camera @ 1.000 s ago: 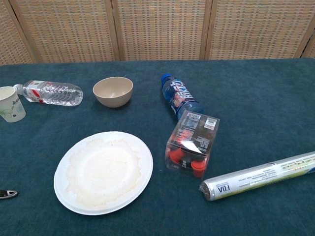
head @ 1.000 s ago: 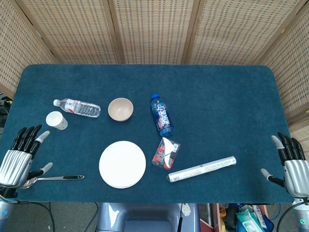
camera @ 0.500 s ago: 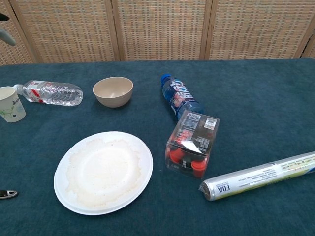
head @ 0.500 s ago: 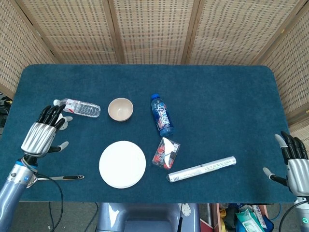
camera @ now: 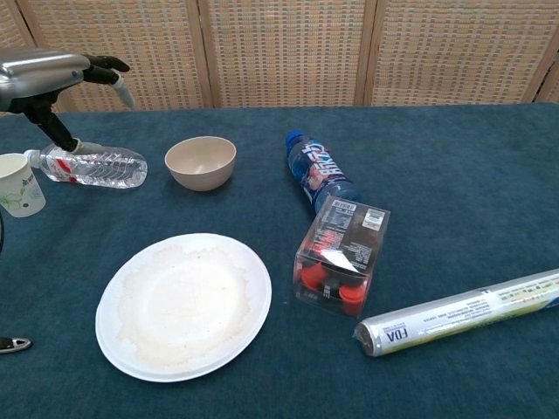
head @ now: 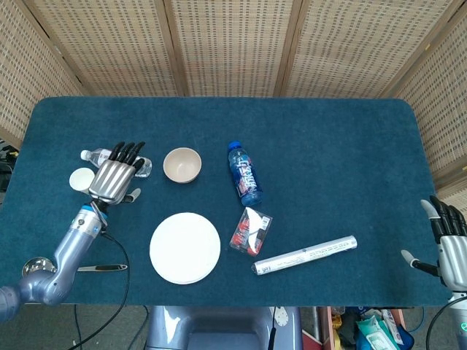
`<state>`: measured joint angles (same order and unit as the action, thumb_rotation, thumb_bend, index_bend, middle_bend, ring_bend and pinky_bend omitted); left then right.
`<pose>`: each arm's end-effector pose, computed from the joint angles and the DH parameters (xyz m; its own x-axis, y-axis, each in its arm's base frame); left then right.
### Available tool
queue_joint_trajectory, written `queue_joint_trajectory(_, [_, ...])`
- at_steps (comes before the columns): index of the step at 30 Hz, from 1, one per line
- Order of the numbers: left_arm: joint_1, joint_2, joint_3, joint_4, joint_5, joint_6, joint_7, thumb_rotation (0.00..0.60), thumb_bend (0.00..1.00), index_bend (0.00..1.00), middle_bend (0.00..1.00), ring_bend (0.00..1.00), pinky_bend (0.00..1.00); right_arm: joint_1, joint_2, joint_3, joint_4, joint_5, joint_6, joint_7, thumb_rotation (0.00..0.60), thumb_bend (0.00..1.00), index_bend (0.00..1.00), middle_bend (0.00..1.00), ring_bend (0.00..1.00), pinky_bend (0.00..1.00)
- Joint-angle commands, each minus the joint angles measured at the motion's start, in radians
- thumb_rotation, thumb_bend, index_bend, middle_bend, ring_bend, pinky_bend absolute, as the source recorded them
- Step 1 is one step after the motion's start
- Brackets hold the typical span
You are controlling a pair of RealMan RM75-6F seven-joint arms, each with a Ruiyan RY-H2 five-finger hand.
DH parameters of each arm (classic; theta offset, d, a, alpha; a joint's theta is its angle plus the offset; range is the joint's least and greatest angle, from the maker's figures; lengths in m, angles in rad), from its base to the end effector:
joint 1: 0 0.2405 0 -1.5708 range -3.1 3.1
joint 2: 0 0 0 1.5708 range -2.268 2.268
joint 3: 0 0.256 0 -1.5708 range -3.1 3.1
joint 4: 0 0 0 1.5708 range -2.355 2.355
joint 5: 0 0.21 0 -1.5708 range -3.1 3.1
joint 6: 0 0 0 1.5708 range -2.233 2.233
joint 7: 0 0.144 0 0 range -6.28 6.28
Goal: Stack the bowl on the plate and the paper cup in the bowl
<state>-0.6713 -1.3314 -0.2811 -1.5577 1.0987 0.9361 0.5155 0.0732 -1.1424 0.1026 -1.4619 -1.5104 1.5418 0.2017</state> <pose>-0.1725 0.3681 0.0674 0.6103 0.1068 0.7849 0.7720 -0.3024 -0.5591 -0.3304 -0.1893 0.1817 0.3193 0.1094 0.9413 -0.9464 -0.0142 0.3227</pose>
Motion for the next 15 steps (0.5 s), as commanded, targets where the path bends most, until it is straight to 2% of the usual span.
queue_joint_trajectory(1, [-0.064,-0.075,-0.005,0.062,-0.077,-0.033,0.053,0.600,0.30,0.31,0.00,0.00,0.00,0.001,0.001,0.004,0.010,0.013,-0.010,0.019,0.600,0.14,0.01,0.00,0.00,0.00])
queue_joint_trajectory(15, [-0.166,-0.227,0.026,0.244,-0.176,-0.063,0.136,0.600,0.31,0.36,0.00,0.00,0.00,0.011,-0.005,0.012,0.045,0.045,-0.052,0.069,0.600,0.14,0.01,0.00,0.00,0.00])
